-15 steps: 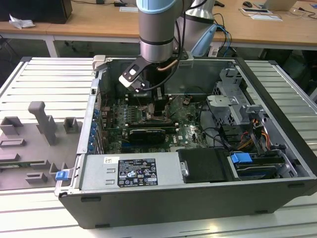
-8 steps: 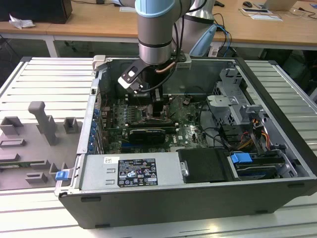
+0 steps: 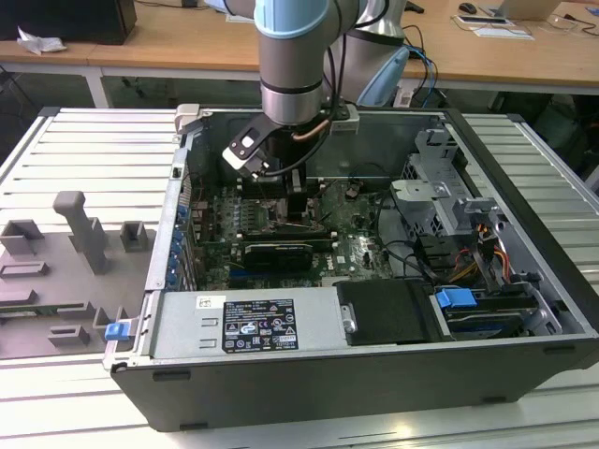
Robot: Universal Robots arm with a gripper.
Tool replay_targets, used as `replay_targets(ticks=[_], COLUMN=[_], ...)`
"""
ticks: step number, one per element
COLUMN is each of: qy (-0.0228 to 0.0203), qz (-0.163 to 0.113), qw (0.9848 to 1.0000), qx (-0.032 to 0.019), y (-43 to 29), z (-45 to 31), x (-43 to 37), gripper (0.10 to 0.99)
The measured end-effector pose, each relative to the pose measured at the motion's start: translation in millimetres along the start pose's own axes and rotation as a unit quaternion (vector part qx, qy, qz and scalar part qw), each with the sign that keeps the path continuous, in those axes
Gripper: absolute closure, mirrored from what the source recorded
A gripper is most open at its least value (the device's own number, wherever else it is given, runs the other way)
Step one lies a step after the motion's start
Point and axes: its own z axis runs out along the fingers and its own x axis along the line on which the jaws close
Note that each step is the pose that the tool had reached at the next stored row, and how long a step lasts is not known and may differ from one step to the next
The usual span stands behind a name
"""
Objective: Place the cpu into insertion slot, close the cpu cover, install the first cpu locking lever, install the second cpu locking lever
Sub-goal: 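Place the cpu into insertion slot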
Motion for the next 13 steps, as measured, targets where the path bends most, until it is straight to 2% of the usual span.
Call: replay_targets(ticks=[4,13], qy=[0.0001,-0.0002], qz=[0.000,0.004], qw=[1.0000,1.0000], qx=[-0.0001,-0.0001], y=[-0.1,-0.4], z=[2.7,7.9], x=[3.0,3.4], gripper=[0.549,0.549])
